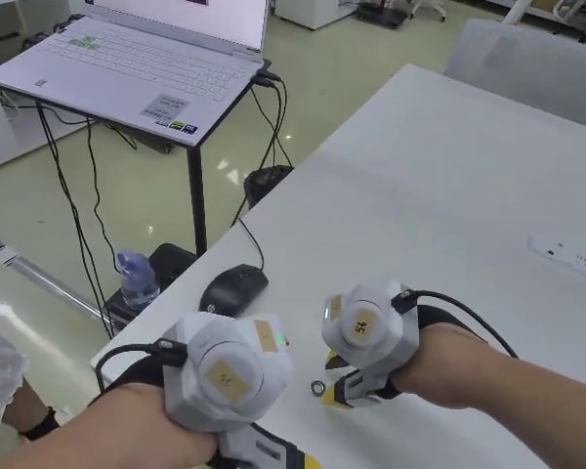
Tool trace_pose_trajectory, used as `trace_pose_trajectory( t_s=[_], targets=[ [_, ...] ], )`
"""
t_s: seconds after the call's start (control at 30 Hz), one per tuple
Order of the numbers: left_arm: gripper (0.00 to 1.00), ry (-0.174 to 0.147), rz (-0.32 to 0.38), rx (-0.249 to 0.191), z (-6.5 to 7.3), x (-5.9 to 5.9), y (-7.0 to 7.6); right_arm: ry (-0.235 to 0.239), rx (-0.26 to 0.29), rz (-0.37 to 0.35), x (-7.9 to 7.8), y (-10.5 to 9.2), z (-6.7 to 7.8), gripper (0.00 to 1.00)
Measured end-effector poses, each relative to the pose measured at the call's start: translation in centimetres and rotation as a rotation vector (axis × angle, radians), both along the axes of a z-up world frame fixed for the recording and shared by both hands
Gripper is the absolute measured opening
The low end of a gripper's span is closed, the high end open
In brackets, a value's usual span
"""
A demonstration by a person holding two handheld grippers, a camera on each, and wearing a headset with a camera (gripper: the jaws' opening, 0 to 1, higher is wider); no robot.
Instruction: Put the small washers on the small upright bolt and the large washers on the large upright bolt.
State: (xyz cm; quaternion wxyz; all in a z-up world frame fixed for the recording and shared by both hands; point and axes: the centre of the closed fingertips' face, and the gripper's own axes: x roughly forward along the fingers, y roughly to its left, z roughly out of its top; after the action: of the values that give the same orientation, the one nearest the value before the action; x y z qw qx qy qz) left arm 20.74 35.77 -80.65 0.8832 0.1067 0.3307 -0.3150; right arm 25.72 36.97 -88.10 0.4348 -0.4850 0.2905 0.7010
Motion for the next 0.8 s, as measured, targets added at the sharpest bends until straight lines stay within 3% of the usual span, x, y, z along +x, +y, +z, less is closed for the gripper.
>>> trace_pose_trajectory(
  t_s=[0.47, 0.8],
  targets=[
    [0.83, 0.002, 0.015, -0.004, -0.26, -0.06, 0.21, -0.012, -0.01, 0.034, -0.42, 0.41, -0.63, 0.2],
    [0.82, -0.006, 0.014, -0.007, 0.02, 0.11, 0.22, -0.018, -0.025, 0.008, -0.16, 0.41, -0.69, 0.15]
  ],
)
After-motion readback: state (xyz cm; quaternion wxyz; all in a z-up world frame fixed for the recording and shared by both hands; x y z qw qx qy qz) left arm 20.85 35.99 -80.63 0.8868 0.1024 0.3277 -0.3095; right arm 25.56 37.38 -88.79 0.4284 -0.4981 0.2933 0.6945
